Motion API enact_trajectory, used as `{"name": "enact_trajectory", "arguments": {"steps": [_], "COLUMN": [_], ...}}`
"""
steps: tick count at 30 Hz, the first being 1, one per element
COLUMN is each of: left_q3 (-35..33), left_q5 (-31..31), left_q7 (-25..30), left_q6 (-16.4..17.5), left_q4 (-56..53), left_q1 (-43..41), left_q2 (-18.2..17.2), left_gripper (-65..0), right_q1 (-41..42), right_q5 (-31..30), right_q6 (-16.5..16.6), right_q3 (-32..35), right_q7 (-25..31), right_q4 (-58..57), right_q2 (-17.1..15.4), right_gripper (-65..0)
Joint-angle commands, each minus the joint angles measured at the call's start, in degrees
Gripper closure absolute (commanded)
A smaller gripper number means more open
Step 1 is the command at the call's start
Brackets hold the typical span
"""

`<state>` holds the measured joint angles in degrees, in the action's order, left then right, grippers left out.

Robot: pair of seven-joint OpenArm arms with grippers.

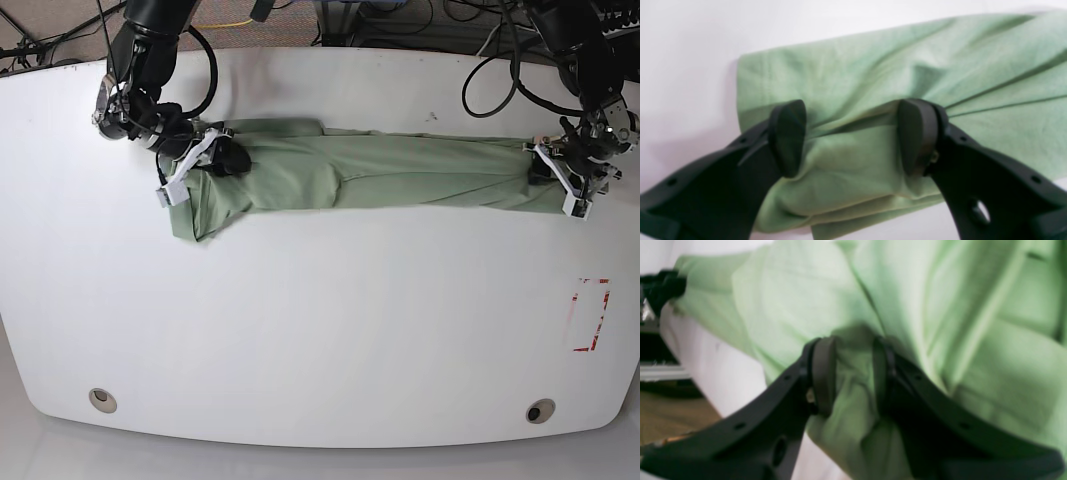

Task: Fold the T-shirt properly
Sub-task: 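Grasp the strip's ends with both grippers and tuck them inward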

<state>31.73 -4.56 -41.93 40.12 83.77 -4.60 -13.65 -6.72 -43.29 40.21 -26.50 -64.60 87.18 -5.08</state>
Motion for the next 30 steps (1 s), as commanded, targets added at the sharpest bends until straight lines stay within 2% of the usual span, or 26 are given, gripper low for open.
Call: {"name": "enact_trajectory", "arguments": {"steps": [1,3,7,9,12,15,21,30], "left_q3": [0.32,1.29,7.79,11.22,14.47,17.81,17.37,16.41], "left_q5": [0.73,-0.50,-8.15,-13.95,-18.34,-21.33,-24.94,-24.94], "left_q7": [-0.75,-2.42,-11.47,-17.63,-22.38,-25.80,-26.42,-24.66], "left_q6": [-0.12,-0.12,-0.12,-0.12,-0.12,-0.12,-0.12,-0.12], "left_q4": [0.76,2.78,8.67,11.13,12.80,12.45,7.18,0.50], "left_q1": [0.25,0.25,0.69,2.18,3.06,3.41,1.48,0.60], "left_q2": [-0.72,-0.72,-0.64,-0.64,-0.90,-1.16,-3.01,-2.22], "left_gripper": [-39.7,-40.0,-40.6,-45.1,-51.4,-53.6,-54.6,-54.3], "right_q1": [0.17,0.52,0.52,0.52,0.26,0.17,0.08,-0.80], "right_q5": [1.49,1.49,1.31,1.31,1.31,1.31,1.05,1.05], "right_q6": [-0.21,-0.21,-0.21,-0.21,-0.21,-0.21,-0.21,-0.21], "right_q3": [-0.44,-0.44,-0.44,-0.36,-0.36,-0.36,-0.36,-0.36], "right_q7": [1.17,1.26,0.99,0.91,0.91,0.91,0.91,0.91], "right_q4": [-0.28,-0.63,-0.54,-0.28,-0.28,-0.28,-0.19,3.15], "right_q2": [-2.43,-3.05,-3.49,-3.49,-3.14,-3.05,-3.05,-2.96], "right_gripper": [-18.5,-18.5,-18.5,-18.5,-18.5,-18.5,-18.5,-18.5]}}
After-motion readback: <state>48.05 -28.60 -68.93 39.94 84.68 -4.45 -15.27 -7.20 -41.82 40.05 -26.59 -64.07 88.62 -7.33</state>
